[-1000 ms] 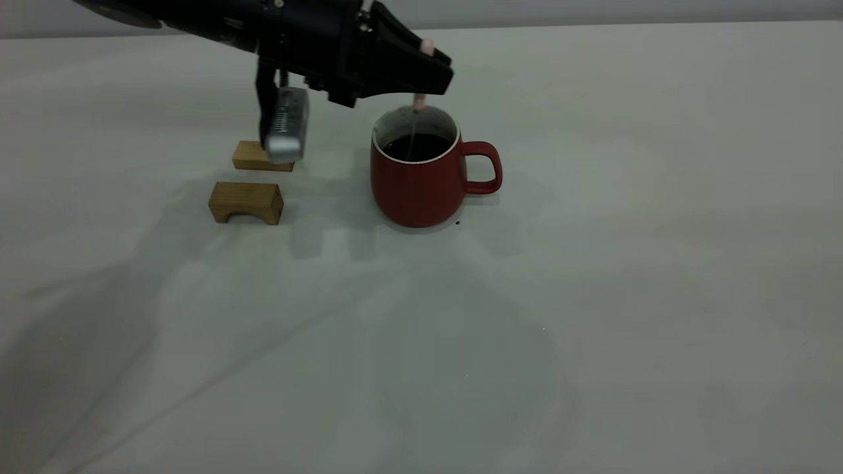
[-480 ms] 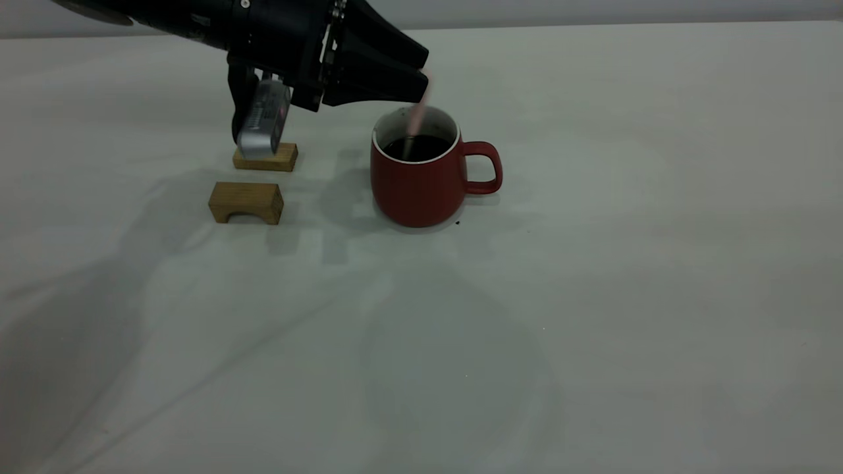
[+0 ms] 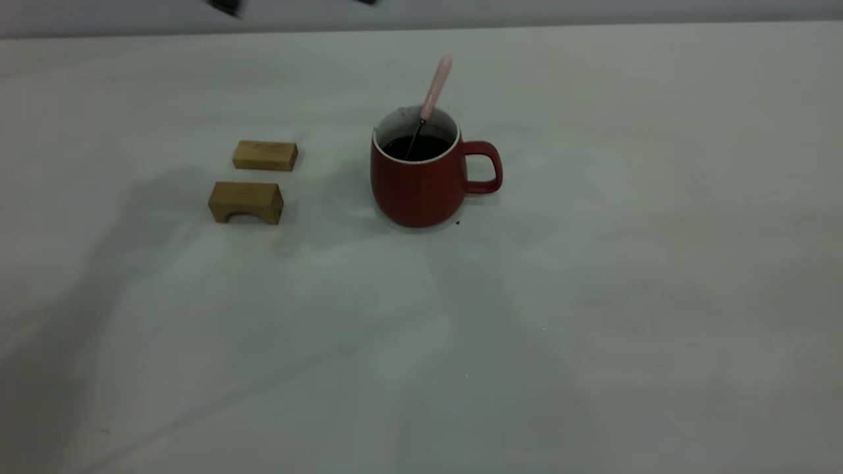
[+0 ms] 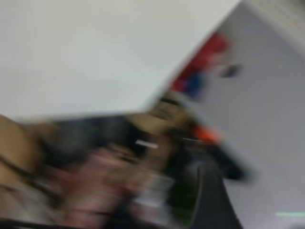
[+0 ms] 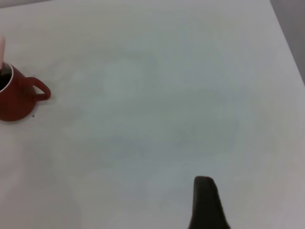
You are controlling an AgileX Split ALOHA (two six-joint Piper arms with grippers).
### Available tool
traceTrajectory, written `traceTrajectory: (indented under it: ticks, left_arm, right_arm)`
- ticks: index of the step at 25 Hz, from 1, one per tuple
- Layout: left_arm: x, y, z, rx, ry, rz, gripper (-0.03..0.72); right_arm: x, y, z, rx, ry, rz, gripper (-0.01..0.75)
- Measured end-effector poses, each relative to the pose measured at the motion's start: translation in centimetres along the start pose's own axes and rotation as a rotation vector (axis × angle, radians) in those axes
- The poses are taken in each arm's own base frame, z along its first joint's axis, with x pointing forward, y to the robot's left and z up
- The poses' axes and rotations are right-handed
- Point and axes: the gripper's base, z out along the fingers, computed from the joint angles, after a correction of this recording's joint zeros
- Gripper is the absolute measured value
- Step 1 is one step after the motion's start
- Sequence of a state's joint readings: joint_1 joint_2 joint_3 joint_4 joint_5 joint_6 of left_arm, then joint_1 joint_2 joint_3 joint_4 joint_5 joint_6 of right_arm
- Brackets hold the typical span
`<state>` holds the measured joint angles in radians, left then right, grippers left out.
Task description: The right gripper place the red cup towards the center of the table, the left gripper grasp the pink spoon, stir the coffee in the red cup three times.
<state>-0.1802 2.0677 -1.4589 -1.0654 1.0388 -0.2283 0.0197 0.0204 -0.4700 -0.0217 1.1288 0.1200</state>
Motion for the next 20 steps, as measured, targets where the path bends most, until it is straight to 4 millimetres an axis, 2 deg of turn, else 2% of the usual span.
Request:
traceTrajectory:
  ticks: [5,8,13,16,20]
  left_arm:
    - [4.9,-1.4,-5.0,-0.273,-0.139,0.514,0.503]
    - [9.3,-2.9,-8.8,-0.348,-0.246,0.724,0.489]
    - [18.2,-3.9,-15.3,-0.351,-0.448,0.949,0.471]
    - [23.2,-3.3,-18.4,-0.385,-0.555,1.133,0.467]
    - [28.9,0.4,-21.3,-0.544,-0.675,1.339,0.464]
  right_arm:
    - [0.0,0.0,0.0,0.000,0.000,0.000,0.549]
    - [0.0,0.0,0.0,0.000,0.000,0.000,0.549]
    - [0.0,0.0,0.0,0.000,0.000,0.000,0.549]
    - [0.0,0.0,0.0,0.000,0.000,0.000,0.549]
    - [0.0,0.0,0.0,-0.001,0.000,0.000,0.549]
